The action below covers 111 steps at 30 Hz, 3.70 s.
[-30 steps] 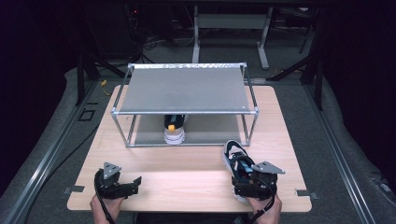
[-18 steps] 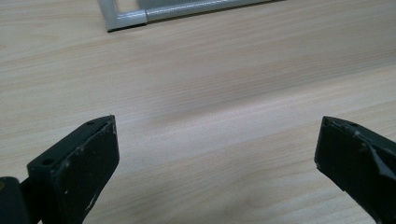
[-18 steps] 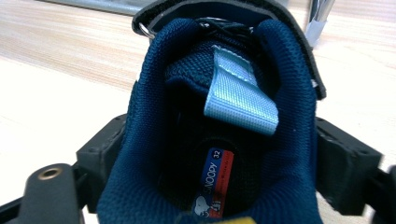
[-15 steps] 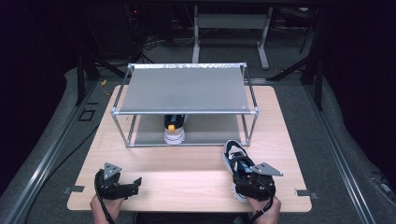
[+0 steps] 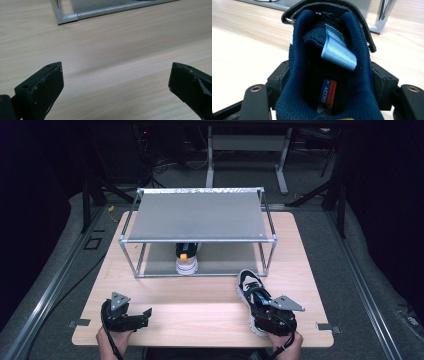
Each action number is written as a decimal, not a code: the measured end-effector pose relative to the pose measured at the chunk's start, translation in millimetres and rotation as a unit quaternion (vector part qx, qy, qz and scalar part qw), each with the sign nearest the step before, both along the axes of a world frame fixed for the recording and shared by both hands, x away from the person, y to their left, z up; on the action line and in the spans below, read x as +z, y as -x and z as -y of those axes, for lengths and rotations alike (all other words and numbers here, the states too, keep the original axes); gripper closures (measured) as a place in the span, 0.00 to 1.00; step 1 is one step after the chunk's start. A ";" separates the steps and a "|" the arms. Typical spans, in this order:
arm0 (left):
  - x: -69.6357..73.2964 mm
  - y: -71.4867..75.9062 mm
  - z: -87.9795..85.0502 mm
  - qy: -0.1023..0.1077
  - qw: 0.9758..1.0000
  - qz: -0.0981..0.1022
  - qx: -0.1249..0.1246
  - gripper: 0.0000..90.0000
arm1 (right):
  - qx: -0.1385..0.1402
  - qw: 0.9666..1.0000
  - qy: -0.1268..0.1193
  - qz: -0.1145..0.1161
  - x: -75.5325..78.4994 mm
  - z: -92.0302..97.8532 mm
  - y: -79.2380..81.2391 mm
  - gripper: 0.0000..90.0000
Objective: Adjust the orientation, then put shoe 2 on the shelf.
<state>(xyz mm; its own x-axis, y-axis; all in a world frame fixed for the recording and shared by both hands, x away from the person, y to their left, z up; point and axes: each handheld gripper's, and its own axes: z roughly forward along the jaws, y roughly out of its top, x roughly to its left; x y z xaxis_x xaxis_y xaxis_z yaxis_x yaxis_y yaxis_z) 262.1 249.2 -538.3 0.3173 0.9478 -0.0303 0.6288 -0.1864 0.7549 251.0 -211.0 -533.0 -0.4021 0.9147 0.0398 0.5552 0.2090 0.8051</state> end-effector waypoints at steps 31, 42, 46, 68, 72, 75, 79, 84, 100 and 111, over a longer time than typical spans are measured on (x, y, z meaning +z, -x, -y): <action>3.3 3.2 -3.4 0.009 1.000 0.012 0.000 0.00 | 0.043 0.999 -0.013 0.030 43.1 -29.4 -29.2 0.33; 7.6 6.8 -11.4 0.013 1.000 0.017 0.010 0.00 | 0.045 0.999 -0.009 0.015 47.1 -61.2 -68.3 0.33; 8.0 6.3 -11.3 0.013 1.000 0.017 0.010 0.00 | 0.038 0.999 0.002 0.004 44.5 -71.3 -83.0 0.33; 8.9 2.6 -1.5 0.001 1.000 0.005 -0.006 0.00 | -0.030 0.998 0.013 -0.055 17.7 -117.2 -152.2 0.21; 8.8 2.8 -0.1 0.002 1.000 0.006 -0.008 0.00 | -0.005 0.998 -0.003 -0.066 17.3 -112.4 -151.8 0.07; 10.0 3.4 1.6 0.003 1.000 0.009 -0.010 0.00 | 0.013 0.998 -0.011 -0.062 21.1 -110.5 -148.7 0.03; 11.8 5.1 0.0 0.002 1.000 0.011 -0.010 0.00 | 0.031 0.998 -0.018 -0.057 28.5 -103.4 -140.3 0.04; 10.6 6.0 -2.0 0.005 1.000 0.011 -0.007 0.00 | 0.071 0.995 -0.036 -0.061 33.1 -85.2 -122.9 0.14; 11.0 7.6 0.3 0.005 1.000 0.011 -0.012 0.00 | 0.077 0.996 -0.038 -0.039 26.3 -82.0 -114.8 0.51; 8.4 7.8 -1.0 0.008 1.000 0.009 -0.011 0.00 | 0.064 0.997 -0.012 -0.047 22.2 -100.2 -144.0 0.39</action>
